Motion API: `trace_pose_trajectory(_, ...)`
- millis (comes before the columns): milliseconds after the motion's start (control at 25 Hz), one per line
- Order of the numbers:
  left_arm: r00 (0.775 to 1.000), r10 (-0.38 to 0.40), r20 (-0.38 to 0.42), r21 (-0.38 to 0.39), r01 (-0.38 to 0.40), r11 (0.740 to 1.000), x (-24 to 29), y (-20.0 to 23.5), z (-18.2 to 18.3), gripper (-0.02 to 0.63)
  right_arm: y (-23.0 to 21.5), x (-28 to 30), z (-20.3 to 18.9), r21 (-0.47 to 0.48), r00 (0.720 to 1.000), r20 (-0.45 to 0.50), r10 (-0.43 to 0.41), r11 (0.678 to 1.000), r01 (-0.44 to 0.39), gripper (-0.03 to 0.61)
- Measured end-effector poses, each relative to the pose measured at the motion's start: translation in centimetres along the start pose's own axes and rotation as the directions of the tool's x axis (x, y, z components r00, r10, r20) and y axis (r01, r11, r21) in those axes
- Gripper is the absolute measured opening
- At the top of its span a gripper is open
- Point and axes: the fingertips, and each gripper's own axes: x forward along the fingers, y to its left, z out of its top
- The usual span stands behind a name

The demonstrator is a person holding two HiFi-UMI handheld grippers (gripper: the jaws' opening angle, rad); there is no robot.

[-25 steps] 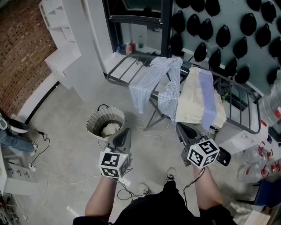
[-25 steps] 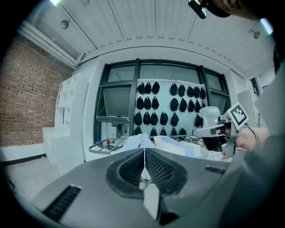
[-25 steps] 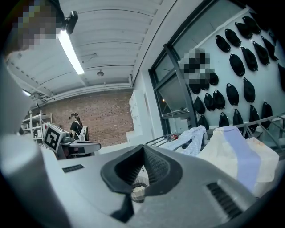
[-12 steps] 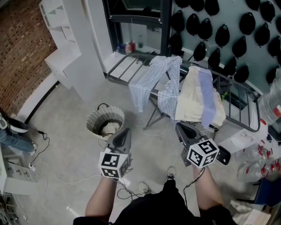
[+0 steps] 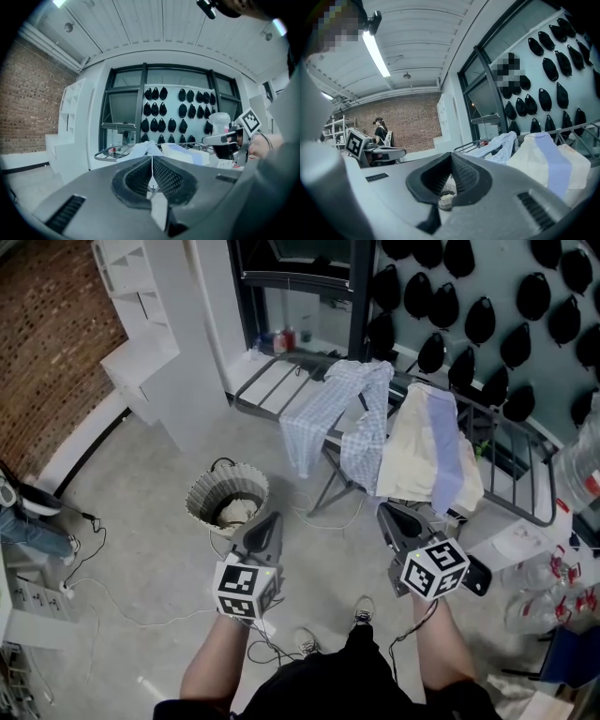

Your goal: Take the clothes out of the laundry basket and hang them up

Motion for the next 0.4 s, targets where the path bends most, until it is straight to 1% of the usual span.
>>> trace_pose_trajectory(400, 1.0, 0.006, 0.003, -0.002, -0.006, 1.0, -0.44, 0.2, -0.13, 0.009, 0.36, 0.1, -0.27, -0.001, 1.0, -0.006, 0.005, 1.0, -0.005, 0.005)
